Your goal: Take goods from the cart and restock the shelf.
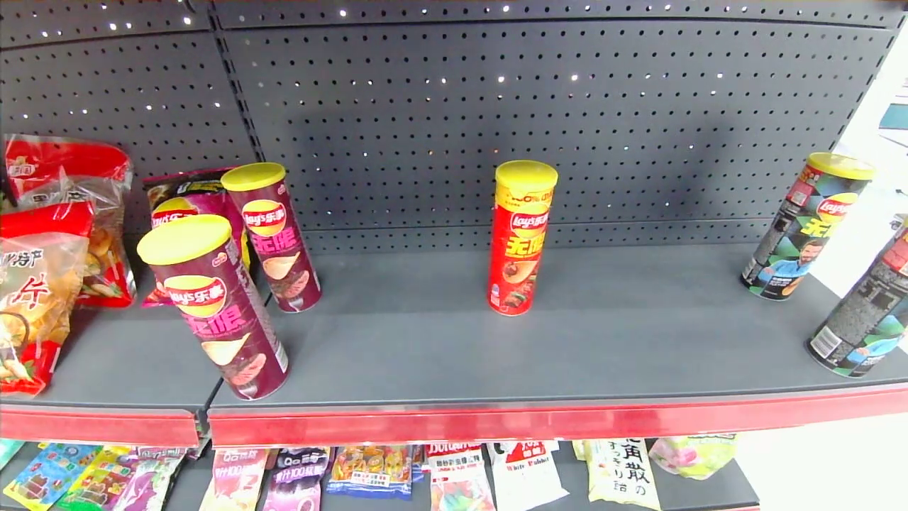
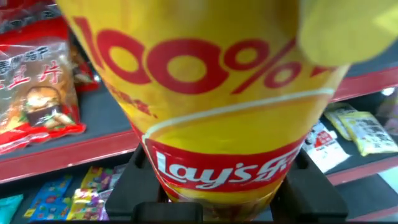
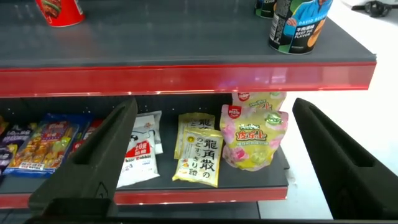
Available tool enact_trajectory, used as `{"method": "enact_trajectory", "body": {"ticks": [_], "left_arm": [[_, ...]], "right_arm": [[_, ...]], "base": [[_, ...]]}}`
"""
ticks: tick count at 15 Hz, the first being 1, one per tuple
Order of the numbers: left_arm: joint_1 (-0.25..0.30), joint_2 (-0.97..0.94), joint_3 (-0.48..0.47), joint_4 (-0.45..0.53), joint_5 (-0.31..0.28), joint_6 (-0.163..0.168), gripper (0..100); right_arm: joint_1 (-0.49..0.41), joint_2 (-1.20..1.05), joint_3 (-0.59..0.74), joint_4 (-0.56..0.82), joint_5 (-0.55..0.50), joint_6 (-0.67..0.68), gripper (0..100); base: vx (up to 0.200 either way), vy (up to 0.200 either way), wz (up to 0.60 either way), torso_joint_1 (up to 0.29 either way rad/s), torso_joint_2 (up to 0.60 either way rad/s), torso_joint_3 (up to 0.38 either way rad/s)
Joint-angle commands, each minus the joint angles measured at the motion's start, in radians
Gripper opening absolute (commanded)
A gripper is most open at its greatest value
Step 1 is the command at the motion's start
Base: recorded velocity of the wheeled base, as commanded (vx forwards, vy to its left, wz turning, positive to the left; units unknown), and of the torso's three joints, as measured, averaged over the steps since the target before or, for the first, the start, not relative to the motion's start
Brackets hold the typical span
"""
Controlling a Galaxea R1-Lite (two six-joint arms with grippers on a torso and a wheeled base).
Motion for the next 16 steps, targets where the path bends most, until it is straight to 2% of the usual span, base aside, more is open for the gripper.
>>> {"method": "enact_trajectory", "body": {"ticks": [1, 4, 5, 6, 8, 9, 10, 11, 12, 13, 14, 16], "left_arm": [[0.0, 0.0, 0.0, 0.0, -0.019, -0.004, 0], [0.0, 0.0, -0.002, 0.0, -0.029, -0.071, 0], [0.004, 0.008, -0.017, 0.003, -0.019, -0.116, 0], [0.012, 0.012, -0.022, 0.009, -0.006, -0.124, 0], [0.023, 0.021, -0.022, 0.023, 0.049, -0.122, 0], [0.023, 0.034, -0.023, 0.034, 0.122, -0.122, 0], [0.023, 0.048, -0.026, 0.035, 0.144, -0.122, 0], [0.023, 0.072, -0.038, 0.037, 0.149, -0.124, 0], [0.037, 0.132, -0.068, 0.037, 0.161, -0.124, 0], [0.063, 0.16, -0.075, 0.035, 0.176, -0.122, 0], [0.138, 0.184, -0.083, 0.029, 0.184, -0.108, 0], [0.231, 0.202, -0.106, 0.035, 0.184, -0.108, 0]], "right_arm": [[0.0, 0.0, 0.0, 0.0, -0.002, 0.003, 100], [0.0, 0.0, 0.0, 0.0, -0.006, -0.002, 100], [0.0, 0.0, 0.0, 0.0, -0.011, -0.002, 100], [0.0, 0.0, 0.0, -0.002, -0.012, -0.005, 100], [0.0, 0.0, 0.0, -0.002, -0.011, -0.017, 100], [0.0, 0.0, 0.0, -0.002, -0.008, -0.022, 100], [0.0, 0.0, -0.002, -0.016, -0.005, -0.025, 100], [0.005, 0.023, -0.067, -0.028, 0.008, -0.019, 100], [0.022, 0.224, -0.249, -0.04, -0.005, 0.067, 100], [0.025, 0.287, -0.331, -0.039, -0.009, 0.145, 100], [0.025, 0.327, -0.394, -0.02, 0.025, 0.15, 100], [0.048, 0.445, -0.411, -0.034, 0.163, 0.112, 100]], "base": [[0.0, 0.0, 0.0, 0.0, 0.0, 0.0], [0.0, 0.0, 0.0, 0.0, 0.0, 0.0], [0.0, 0.0, 0.0, 0.0, 0.0, 0.0], [0.0, 0.0, 0.0, 0.0, 0.0, 0.0], [0.0, 0.0, 0.0, 0.0, 0.0, 0.0], [0.0, 0.0, 0.0, 0.0, 0.0, 0.0], [0.0, 0.0, 0.0, 0.0, 0.0, 0.0], [0.0, 0.0, 0.0, 0.0, 0.0, 0.0], [0.0, 0.0, 0.0, 0.0, 0.0, 0.0], [0.0, 0.0, 0.0, 0.0, 0.0, 0.0], [0.0, 0.0, 0.0, 0.0, 0.0, 0.0], [0.0, 0.0, 0.0, 0.0, 0.0, 0.0]]}}
